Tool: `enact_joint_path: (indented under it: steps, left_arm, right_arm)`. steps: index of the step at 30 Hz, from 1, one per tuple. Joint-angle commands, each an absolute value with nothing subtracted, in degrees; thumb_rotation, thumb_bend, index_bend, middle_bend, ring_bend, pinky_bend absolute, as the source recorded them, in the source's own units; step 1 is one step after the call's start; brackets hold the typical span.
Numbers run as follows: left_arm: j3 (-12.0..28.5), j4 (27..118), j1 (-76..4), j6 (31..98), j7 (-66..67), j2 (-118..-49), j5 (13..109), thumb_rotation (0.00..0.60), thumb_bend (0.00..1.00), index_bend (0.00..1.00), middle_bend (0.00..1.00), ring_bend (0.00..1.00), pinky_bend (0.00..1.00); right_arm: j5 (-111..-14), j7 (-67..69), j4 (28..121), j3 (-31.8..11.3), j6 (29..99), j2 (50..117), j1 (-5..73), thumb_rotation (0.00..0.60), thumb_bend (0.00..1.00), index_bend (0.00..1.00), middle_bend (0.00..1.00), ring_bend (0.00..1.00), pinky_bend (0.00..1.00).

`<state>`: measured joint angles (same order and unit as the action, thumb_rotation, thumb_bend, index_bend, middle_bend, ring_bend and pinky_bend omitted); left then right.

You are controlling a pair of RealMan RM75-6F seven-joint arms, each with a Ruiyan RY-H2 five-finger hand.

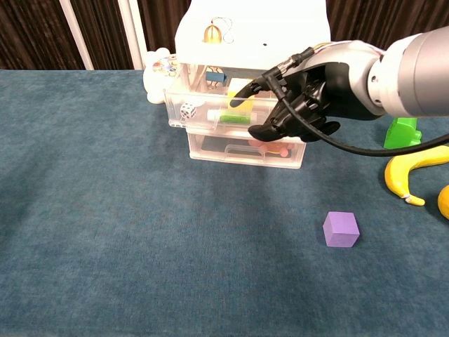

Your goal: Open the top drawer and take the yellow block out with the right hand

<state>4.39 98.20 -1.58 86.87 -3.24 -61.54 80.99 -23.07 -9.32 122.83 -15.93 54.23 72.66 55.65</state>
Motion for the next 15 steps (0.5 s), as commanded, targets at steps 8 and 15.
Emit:
enact_joint_path:
  steps: [8,15]
  left_arm:
    - [4.5,98.3,-1.6,86.8,-3.0,-61.6,80.7,0.6,0.36,0.04,0.0,0.0,0.0]
    - [4.5,98.3,-1.5,86.9,-3.1,-61.6,80.6,0.6,0.36,0.04,0.0,0.0,0.0]
  right_arm:
    - [-22.8,-8.7,122.8,-15.6,53.2,72.5,56.3,0.6,0.51,0.19,0.88,0.98,1.0]
    - [-23.1,-8.5,123.2,-15.4,53.4,72.0,56.5,0.6,0.51,0.2,0.88,0.98,1.0]
